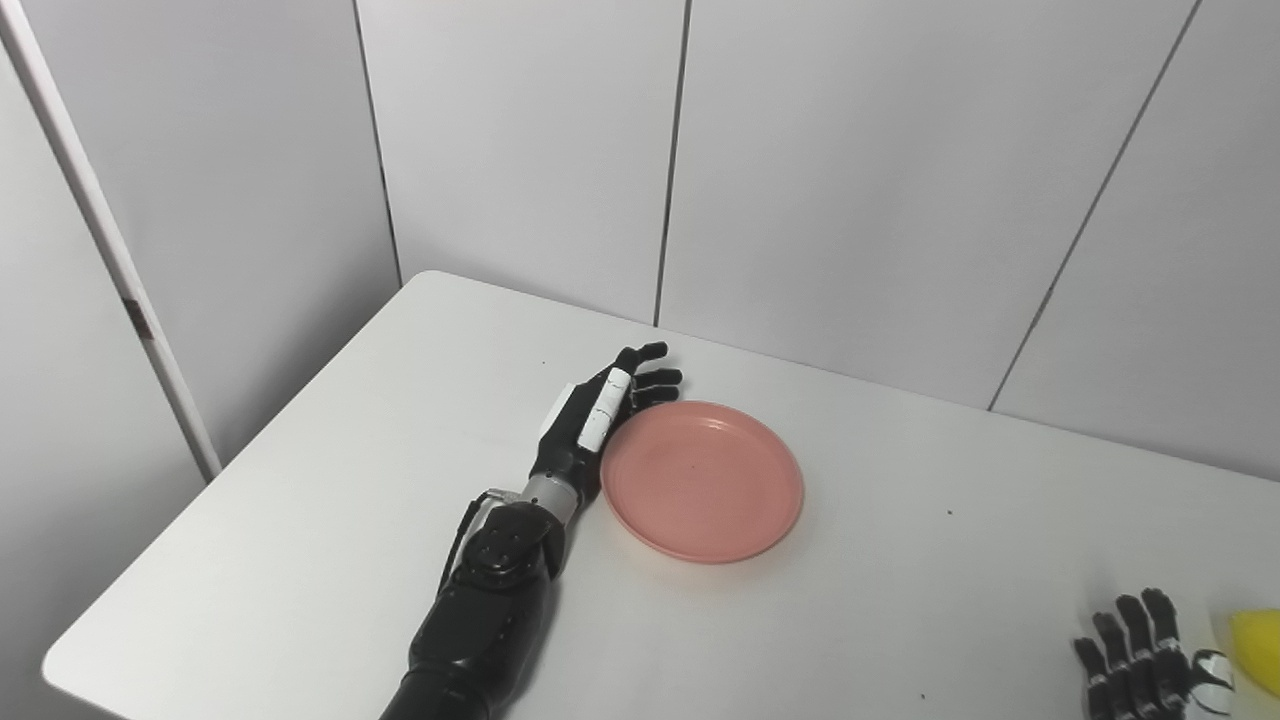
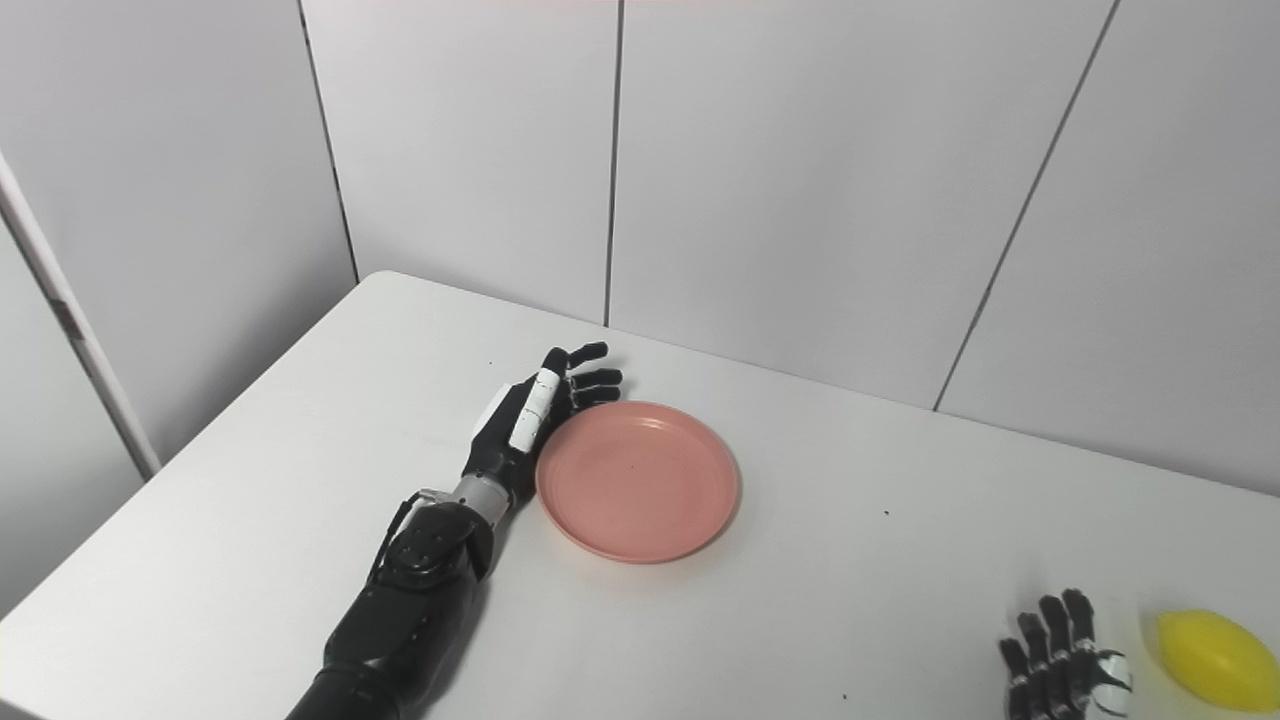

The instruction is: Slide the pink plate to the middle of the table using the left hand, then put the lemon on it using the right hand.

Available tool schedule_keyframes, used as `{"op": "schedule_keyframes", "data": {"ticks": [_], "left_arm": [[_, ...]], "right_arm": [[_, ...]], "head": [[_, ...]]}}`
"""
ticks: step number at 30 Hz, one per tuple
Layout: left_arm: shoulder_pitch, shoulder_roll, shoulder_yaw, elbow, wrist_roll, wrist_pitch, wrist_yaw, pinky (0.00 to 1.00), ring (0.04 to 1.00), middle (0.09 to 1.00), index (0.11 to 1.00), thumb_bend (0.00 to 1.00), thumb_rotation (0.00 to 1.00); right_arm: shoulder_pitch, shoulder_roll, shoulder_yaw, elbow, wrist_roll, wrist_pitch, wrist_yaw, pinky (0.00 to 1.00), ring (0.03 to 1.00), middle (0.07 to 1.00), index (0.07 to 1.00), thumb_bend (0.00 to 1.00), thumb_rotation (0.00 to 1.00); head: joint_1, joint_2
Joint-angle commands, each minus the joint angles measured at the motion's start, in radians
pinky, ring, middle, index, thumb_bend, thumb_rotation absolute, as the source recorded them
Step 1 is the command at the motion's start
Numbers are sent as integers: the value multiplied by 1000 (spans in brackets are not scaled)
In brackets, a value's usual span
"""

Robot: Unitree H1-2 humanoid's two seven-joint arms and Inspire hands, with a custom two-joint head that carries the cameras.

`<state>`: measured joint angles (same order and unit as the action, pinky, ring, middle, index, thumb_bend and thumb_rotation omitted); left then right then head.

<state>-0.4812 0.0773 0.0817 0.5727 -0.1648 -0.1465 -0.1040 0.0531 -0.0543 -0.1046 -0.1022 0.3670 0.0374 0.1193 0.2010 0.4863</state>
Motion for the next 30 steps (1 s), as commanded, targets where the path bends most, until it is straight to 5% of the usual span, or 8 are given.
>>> {"op": "schedule_keyframes", "data": {"ticks": [1, 21, 30], "left_arm": [[48, -40, -15, 56, 3, -8, -10, 766, 750, 741, 802, 961, 923], [46, -50, -43, 102, 42, -26, -10, 819, 767, 746, 792, 948, 907], [66, -88, -51, 85, 69, -20, 39, 801, 765, 736, 802, 907, 935]], "right_arm": [[22, 15, 10, 14, -3, 27, -2, 1000, 1000, 998, 1000, 631, 994], [13, 36, 21, 44, -20, -5, 3, 1000, 990, 979, 985, 672, 933], [10, 42, 23, 48, -18, -5, 11, 1000, 992, 979, 987, 665, 931]], "head": [[-2, 1], [-42, 13], [-48, 11]]}}
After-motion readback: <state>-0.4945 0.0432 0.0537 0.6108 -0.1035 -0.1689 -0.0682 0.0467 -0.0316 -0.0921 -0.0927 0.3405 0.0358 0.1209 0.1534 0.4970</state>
